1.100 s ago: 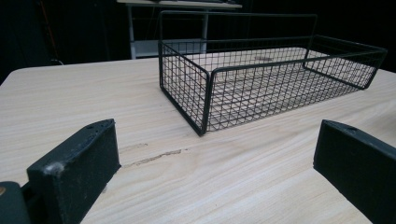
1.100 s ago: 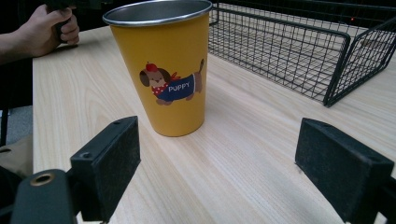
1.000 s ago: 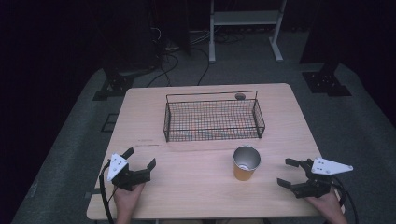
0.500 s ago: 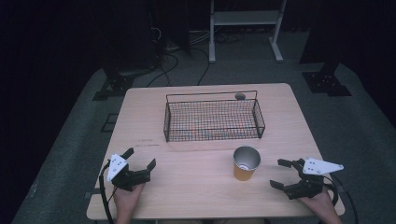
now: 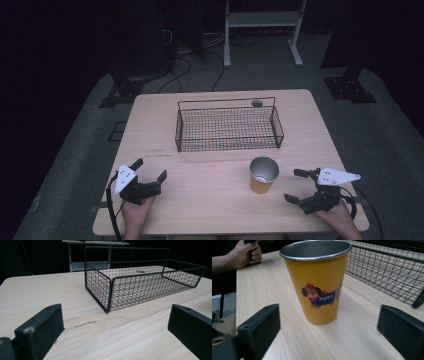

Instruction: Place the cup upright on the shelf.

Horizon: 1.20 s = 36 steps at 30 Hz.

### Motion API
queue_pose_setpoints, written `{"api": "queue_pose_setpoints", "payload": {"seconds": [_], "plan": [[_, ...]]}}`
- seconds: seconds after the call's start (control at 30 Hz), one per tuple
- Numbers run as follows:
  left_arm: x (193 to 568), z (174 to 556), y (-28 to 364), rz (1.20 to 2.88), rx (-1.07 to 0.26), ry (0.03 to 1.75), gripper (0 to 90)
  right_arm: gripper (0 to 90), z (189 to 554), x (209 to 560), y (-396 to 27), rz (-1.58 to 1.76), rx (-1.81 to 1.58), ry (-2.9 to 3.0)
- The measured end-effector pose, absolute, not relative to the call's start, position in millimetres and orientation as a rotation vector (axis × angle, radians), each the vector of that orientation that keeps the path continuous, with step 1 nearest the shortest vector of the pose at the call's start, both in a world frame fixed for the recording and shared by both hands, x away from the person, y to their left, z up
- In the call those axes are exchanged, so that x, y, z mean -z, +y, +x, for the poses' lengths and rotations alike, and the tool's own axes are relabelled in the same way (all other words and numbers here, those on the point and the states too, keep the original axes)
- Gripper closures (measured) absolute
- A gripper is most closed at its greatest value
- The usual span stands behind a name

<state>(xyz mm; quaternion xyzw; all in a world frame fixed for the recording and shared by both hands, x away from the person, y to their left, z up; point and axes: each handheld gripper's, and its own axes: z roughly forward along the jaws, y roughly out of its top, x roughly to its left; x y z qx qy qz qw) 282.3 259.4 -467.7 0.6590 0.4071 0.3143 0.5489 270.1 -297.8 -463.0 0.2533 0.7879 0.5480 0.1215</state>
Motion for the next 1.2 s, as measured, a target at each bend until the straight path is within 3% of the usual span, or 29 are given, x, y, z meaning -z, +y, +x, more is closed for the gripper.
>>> {"api": "queue_pose_setpoints", "payload": {"seconds": [1.2], "plan": [[467.7, 282.1, 259.2, 1.561, -0.745, 0.961, 0.0, 0.3, 296.5, 447.6, -243.8, 0.714, -1.608, 2.411]]}}
